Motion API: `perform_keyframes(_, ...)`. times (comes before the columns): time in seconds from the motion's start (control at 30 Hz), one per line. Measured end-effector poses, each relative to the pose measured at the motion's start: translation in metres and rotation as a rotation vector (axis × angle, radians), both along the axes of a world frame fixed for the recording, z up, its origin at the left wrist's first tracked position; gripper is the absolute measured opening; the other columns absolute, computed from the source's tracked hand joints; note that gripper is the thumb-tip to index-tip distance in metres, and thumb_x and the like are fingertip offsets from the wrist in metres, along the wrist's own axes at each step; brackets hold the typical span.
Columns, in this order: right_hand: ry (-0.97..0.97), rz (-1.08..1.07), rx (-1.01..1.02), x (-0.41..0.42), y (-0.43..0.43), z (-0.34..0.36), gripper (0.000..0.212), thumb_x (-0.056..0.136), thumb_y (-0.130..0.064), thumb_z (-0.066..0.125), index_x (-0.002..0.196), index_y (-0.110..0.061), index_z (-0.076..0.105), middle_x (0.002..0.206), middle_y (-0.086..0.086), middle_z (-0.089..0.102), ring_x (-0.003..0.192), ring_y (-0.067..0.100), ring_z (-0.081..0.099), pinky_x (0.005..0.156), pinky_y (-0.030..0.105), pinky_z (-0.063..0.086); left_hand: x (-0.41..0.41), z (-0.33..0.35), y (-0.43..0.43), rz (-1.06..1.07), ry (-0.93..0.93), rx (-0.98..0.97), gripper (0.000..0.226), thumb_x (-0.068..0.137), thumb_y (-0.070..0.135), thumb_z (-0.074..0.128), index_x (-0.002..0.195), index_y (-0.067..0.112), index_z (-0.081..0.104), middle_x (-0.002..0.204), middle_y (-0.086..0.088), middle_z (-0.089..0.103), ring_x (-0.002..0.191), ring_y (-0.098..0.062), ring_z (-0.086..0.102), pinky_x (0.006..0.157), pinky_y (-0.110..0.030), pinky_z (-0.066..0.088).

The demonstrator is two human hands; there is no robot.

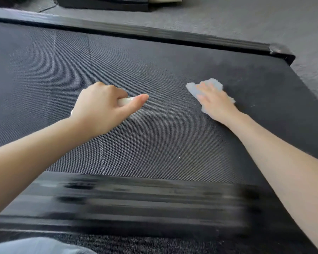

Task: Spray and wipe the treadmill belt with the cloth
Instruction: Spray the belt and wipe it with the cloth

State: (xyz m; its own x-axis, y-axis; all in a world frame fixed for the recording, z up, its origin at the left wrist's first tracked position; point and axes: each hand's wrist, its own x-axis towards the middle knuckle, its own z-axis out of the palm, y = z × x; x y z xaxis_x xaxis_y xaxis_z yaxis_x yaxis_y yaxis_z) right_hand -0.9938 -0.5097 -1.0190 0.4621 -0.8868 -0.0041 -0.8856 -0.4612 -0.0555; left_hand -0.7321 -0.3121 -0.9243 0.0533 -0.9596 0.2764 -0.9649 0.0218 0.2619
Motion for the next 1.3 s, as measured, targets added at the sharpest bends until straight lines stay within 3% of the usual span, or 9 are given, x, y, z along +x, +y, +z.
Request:
perform_keyframes(0.13, -0.057, 0.411, -0.018, 0.098, 0.076, 0.02, 0.047, 0.099, -0.036, 0.025, 0.141, -0.023, 0.04, 0.149, 0.0, 0.033, 0.137, 0.028, 0.028, 0.11, 0.049, 0.027, 0.001, 0.001, 0.003, 0.006, -0.01, -0.018, 0.078, 0.075, 0.08, 0.022, 0.052, 0.007, 0.037, 0.042, -0.001, 0.036, 0.049, -0.019, 0.042, 0.056, -0.033, 0.032)
perform_keyframes(0.3, -0.251, 0.827, 0.144, 0.092, 0.162, 0.021, 0.047, 0.101, -0.033, 0.037, 0.147, -0.023, 0.034, 0.156, -0.004, 0.026, 0.147, 0.012, 0.01, 0.118, 0.039, 0.009, 0.007, 0.004, 0.002, 0.014, 0.012, -0.019, 0.078, 0.074, 0.082, 0.023, 0.048, 0.009, 0.033, 0.04, 0.0, 0.034, 0.045, -0.021, 0.039, 0.054, -0.033, 0.033)
perform_keyframes(0.43, -0.3, 0.731, 0.114, 0.017, 0.15, 0.018, 0.044, 0.099, -0.027, 0.043, 0.142, -0.018, 0.042, 0.151, -0.002, 0.037, 0.144, 0.013, 0.023, 0.116, 0.042, 0.024, 0.01, 0.002, 0.0, 0.008, 0.001, -0.003, 0.077, 0.076, 0.082, 0.022, 0.05, 0.009, 0.031, 0.041, 0.0, 0.033, 0.047, -0.023, 0.042, 0.055, -0.033, 0.036)
perform_keyframes(0.57, -0.286, 0.192, 0.116, -0.063, 0.104, 0.031, 0.049, 0.1, -0.013, 0.046, 0.146, -0.021, 0.035, 0.152, -0.004, 0.033, 0.139, 0.018, 0.032, 0.111, 0.017, 0.013, 0.01, -0.003, -0.002, -0.003, 0.021, -0.001, 0.08, 0.076, 0.081, 0.021, 0.053, 0.006, 0.036, 0.042, 0.0, 0.033, 0.048, -0.021, 0.043, 0.056, -0.032, 0.031)
perform_keyframes(0.7, -0.23, -0.207, 0.163, -0.081, 0.075, 0.034, 0.047, 0.103, -0.027, 0.034, 0.149, -0.028, 0.027, 0.158, -0.011, 0.02, 0.145, 0.019, 0.019, 0.113, 0.032, 0.014, 0.004, -0.008, -0.002, -0.014, 0.032, 0.002, 0.078, 0.075, 0.082, 0.02, 0.052, 0.008, 0.035, 0.043, -0.001, 0.034, 0.049, -0.021, 0.043, 0.058, -0.032, 0.033)
perform_keyframes(0.8, -0.35, -0.113, 0.162, -0.048, 0.076, 0.038, 0.042, 0.102, -0.03, 0.034, 0.144, -0.033, 0.035, 0.148, -0.009, 0.035, 0.131, 0.025, 0.039, 0.11, 0.04, 0.027, -0.001, -0.008, -0.001, -0.016, 0.03, 0.014, 0.079, 0.074, 0.082, 0.019, 0.053, 0.008, 0.036, 0.043, -0.002, 0.034, 0.05, -0.024, 0.043, 0.058, -0.035, 0.039)
perform_keyframes(0.9, -0.471, 0.268, 0.19, 0.005, 0.107, 0.051, 0.034, 0.102, -0.024, 0.039, 0.134, -0.029, 0.047, 0.127, -0.007, 0.045, 0.107, 0.012, 0.047, 0.101, 0.037, 0.038, -0.004, -0.006, -0.001, -0.011, 0.026, 0.015, 0.078, 0.075, 0.081, 0.02, 0.052, 0.008, 0.034, 0.042, -0.001, 0.032, 0.048, -0.022, 0.042, 0.057, -0.035, 0.039)
perform_keyframes(1.07, -0.329, 0.861, 0.123, 0.065, 0.171, 0.029, 0.046, 0.098, -0.029, 0.041, 0.141, -0.014, 0.045, 0.15, 0.005, 0.039, 0.144, 0.018, 0.022, 0.119, 0.039, 0.015, -0.007, 0.001, -0.004, -0.037, 0.009, -0.011, 0.075, 0.078, 0.079, 0.024, 0.049, 0.011, 0.028, 0.039, 0.001, 0.03, 0.044, -0.021, 0.037, 0.052, -0.032, 0.03)
perform_keyframes(1.3, -0.307, 0.682, 0.05, 0.012, 0.148, 0.009, 0.047, 0.098, -0.033, 0.039, 0.142, -0.02, 0.042, 0.151, -0.003, 0.037, 0.144, 0.012, 0.022, 0.116, 0.042, 0.021, -0.012, 0.007, -0.014, -0.035, -0.007, 0.005, 0.077, 0.076, 0.081, 0.022, 0.05, 0.009, 0.031, 0.04, 0.001, 0.03, 0.045, -0.021, 0.039, 0.055, -0.032, 0.032)
